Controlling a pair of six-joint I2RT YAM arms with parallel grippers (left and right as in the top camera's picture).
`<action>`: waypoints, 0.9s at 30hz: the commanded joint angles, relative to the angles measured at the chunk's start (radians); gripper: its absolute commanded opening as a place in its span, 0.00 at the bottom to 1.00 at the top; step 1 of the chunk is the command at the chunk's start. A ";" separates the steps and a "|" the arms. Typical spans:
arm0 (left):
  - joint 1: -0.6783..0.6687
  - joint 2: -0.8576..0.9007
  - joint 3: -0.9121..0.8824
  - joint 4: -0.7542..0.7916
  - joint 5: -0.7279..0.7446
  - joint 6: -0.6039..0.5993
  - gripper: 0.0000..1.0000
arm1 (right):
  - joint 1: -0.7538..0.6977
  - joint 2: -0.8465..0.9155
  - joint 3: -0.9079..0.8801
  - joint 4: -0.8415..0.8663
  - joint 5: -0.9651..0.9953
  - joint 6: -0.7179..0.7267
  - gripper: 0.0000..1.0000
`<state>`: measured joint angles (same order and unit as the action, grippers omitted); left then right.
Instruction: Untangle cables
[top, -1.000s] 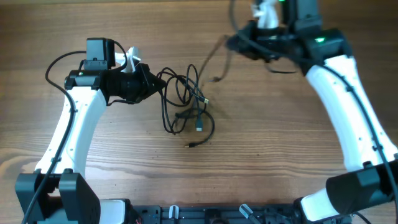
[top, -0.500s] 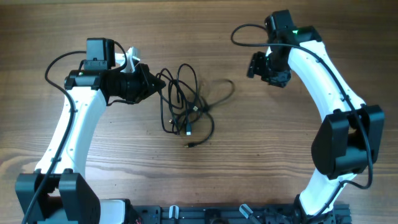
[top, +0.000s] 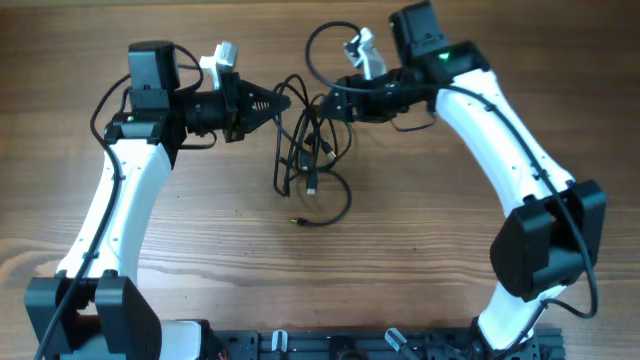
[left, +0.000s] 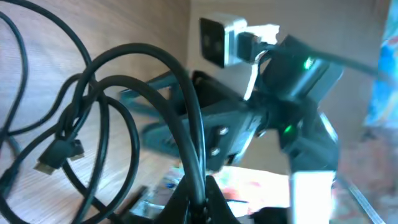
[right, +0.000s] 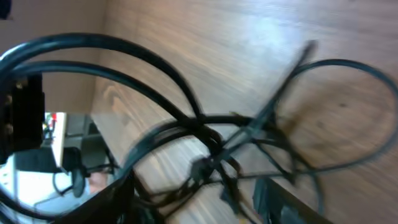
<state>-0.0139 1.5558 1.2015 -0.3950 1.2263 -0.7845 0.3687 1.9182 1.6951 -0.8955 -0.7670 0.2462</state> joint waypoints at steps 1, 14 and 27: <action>0.005 -0.002 0.007 0.026 0.080 -0.170 0.04 | 0.063 -0.026 0.013 0.020 0.214 0.283 0.50; 0.005 -0.002 0.007 0.067 0.134 -0.169 0.04 | 0.110 0.085 -0.009 0.077 0.243 0.340 0.38; 0.005 -0.002 0.007 0.066 0.111 -0.088 0.04 | 0.144 0.158 -0.008 0.081 0.289 0.326 0.04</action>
<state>-0.0120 1.5558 1.2015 -0.3355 1.3109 -0.9363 0.5163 2.0529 1.6913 -0.7765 -0.5209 0.6041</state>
